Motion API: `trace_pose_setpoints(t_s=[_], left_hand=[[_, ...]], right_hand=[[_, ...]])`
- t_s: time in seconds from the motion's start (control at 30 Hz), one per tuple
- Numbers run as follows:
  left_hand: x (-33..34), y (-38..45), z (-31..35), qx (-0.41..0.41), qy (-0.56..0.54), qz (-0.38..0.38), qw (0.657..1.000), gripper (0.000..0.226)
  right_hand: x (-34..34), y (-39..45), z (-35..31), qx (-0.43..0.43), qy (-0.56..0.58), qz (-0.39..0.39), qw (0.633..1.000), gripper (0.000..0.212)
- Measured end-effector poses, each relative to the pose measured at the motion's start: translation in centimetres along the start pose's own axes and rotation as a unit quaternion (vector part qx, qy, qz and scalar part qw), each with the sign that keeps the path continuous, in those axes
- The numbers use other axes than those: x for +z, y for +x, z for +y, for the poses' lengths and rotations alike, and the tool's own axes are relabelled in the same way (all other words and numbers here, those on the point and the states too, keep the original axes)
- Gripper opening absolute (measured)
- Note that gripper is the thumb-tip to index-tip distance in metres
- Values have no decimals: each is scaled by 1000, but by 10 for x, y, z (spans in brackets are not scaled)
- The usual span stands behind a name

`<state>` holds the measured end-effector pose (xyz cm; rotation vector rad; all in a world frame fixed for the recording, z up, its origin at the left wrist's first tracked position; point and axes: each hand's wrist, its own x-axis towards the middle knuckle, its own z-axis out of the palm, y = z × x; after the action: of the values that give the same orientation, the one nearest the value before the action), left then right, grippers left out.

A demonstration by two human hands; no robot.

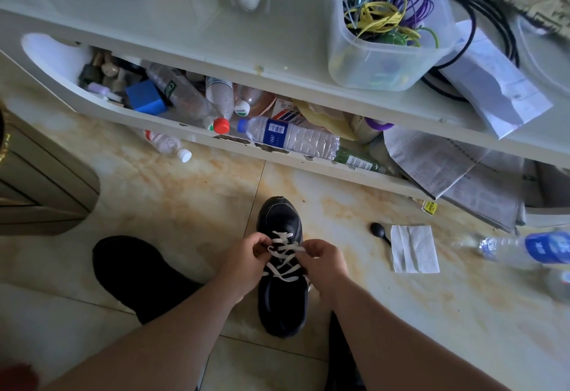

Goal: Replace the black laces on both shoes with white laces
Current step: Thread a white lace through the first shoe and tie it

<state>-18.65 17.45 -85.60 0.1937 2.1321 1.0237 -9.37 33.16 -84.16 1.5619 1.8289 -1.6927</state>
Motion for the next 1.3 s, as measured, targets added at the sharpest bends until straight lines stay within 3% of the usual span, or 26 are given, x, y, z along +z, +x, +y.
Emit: trace_pose_setpoints(t_s=[0.17, 0.33, 0.4, 0.47, 0.57, 0.63, 0.7, 0.8, 0.87, 0.93, 1.03, 1.1, 1.17, 1.23, 1.3], left_hand=[[3, -2, 2, 18, -19, 2, 1000, 11], [5, -2, 6, 44, -49, 54, 996, 19], [3, 0, 12, 69, -9, 71, 995, 22], [-3, 1, 17, 127, 100, 53, 985, 23], [-17, 6, 22, 220, 290, 42, 931, 25], [-23, 6, 23, 240, 369, 56, 896, 30], [-21, 5, 19, 219, 393, 62, 891, 33], [-9, 2, 13, 152, 311, 88, 934, 27], [-1, -1, 16, 49, 187, 105, 976, 16], [2, -4, 18, -59, 75, 98, 991, 20], [5, -5, 8, -96, 27, 77, 992, 28], [2, -7, 7, -119, 7, 112, 986, 42], [0, -8, 10, -169, -96, 119, 974, 51], [1, -10, 11, -192, -163, 69, 965, 46], [4, -9, 8, -167, -163, 30, 972, 30]], right_hand=[[5, 0, -11, -17, -3, -4, 1000, 17], [8, 0, -19, 50, 180, -34, 982, 20], [6, 2, -20, 56, 182, -46, 981, 20], [4, 5, -21, 39, 147, -51, 987, 18], [1, 11, -18, -5, 58, -50, 997, 19], [1, 13, -16, -83, -96, -45, 991, 18], [3, 10, -16, -165, -221, -36, 960, 16], [9, 4, -18, -158, -198, -23, 967, 27], [11, -1, -15, -112, -119, 0, 987, 42], [10, -7, -9, -57, -52, 43, 996, 40], [13, -10, 1, -22, -46, 34, 998, 18], [16, -9, 8, -23, -36, 19, 999, 16], [17, -9, 7, 11, 22, 50, 998, 23], [14, -9, 5, 22, 15, 62, 998, 24], [14, -12, 2, 23, 6, 19, 1000, 36]])
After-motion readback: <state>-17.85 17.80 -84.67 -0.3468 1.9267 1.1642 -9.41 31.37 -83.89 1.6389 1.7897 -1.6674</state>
